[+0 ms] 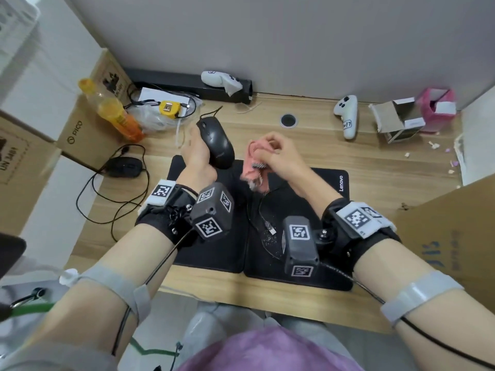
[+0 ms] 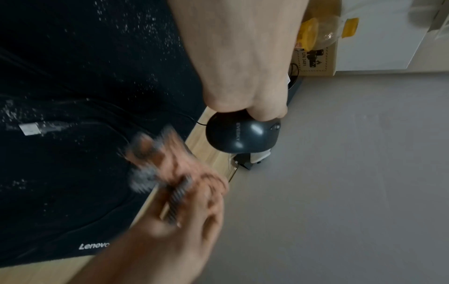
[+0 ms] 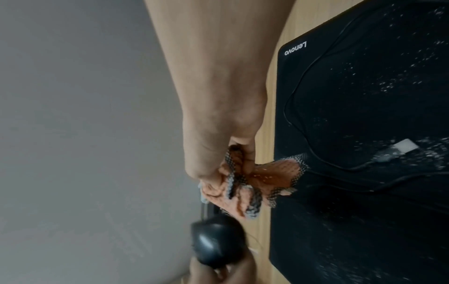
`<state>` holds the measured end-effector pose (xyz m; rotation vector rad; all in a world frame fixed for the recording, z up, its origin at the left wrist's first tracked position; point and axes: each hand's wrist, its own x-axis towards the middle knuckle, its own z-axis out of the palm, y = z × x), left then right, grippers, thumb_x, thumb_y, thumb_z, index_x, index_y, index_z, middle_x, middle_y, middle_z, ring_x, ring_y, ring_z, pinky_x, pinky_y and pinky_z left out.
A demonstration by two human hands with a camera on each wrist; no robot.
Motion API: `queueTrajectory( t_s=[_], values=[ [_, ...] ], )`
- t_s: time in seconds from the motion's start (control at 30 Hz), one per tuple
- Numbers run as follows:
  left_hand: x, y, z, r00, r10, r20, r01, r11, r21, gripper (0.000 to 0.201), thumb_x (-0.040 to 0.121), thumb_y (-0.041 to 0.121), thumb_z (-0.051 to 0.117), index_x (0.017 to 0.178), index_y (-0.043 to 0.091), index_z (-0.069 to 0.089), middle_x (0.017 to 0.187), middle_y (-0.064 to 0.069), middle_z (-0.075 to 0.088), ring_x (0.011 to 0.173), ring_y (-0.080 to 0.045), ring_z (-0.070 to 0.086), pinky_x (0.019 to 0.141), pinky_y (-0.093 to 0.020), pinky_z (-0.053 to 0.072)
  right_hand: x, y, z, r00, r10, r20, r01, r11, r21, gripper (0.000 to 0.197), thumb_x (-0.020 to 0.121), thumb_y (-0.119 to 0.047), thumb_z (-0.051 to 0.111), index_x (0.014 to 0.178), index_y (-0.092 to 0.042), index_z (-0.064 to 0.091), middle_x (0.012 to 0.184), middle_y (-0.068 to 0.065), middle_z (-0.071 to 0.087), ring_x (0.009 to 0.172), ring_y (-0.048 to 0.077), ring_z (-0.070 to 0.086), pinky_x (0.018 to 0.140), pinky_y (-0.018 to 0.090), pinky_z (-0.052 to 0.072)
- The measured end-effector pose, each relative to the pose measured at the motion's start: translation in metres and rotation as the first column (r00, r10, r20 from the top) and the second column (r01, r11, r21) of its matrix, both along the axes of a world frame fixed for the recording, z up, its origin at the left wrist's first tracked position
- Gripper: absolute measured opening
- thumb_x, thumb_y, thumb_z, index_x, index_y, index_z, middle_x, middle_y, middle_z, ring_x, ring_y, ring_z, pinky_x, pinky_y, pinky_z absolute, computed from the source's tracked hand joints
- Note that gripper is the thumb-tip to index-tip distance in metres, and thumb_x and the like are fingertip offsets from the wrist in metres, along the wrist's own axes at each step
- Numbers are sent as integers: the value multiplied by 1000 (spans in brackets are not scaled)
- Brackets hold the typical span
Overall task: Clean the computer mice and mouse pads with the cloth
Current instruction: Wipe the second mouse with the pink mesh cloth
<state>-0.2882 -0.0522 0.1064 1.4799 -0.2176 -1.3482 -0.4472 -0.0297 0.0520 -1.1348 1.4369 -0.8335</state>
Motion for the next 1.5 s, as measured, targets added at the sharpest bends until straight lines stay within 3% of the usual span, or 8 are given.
queueTrajectory(
  t_s=[0.13,0.33,0.7,0.93,1.07,1.2,1.37,1.5],
  values=[
    [5,2,-34,996,-47,76,49,998,-26,15,97,40,55,90,27,55,99,-3,65,94,-22,63,92,-42,51,1,3,42,997,72,41,-68,993,-93,20,84,-13,70,100,-22,63,94,-9,59,85,11,61,75,31,56],
    [-5,3,-40,971,-208,119,215,976,-45,25,95,41,58,94,16,59,98,-10,69,96,-25,65,90,-43,53,24,13,33,987,121,-104,-132,985,-107,20,87,-10,65,105,-13,55,87,-8,54,68,17,59,45,20,45],
    [8,23,-42,843,-502,191,520,853,-53,43,93,47,57,116,12,67,112,-10,72,110,-27,65,98,-40,51,17,-16,35,984,-143,-104,137,989,-62,16,92,-6,53,100,-20,53,89,-8,55,91,16,56,79,27,46],
    [11,14,-35,964,-260,57,254,963,94,50,102,48,34,109,10,66,99,-11,72,87,-26,68,81,-38,56,18,-5,30,997,47,-65,-43,998,53,19,90,-11,58,102,-25,58,102,-5,59,103,20,59,95,42,50],
    [3,20,-36,976,-219,0,217,965,147,34,104,26,38,82,10,59,70,-7,68,59,-18,64,59,-28,56,17,5,29,997,69,-45,-66,995,76,20,88,-14,59,94,-33,60,97,-7,62,96,21,62,91,50,53],
    [-5,24,-33,960,-275,-43,278,955,101,35,99,27,49,118,2,65,118,-18,68,99,-29,66,93,-43,53,9,16,32,996,83,-32,-81,994,69,18,84,-19,63,98,-30,62,99,-4,62,90,22,63,92,53,52],
    [-12,27,-33,922,-387,-9,387,922,25,42,103,35,42,123,4,62,116,-17,69,99,-27,68,81,-37,57,11,28,41,998,59,-3,-59,998,26,31,85,-23,73,104,-15,51,88,-3,61,67,33,66,66,57,52],
    [-3,33,-32,878,-478,-21,477,879,-16,45,104,37,40,127,3,59,120,-17,67,110,-28,66,95,-42,53,14,21,40,999,-54,-9,54,998,-19,19,88,-25,70,95,-19,54,89,-4,65,76,18,66,74,48,56]
  ],
)
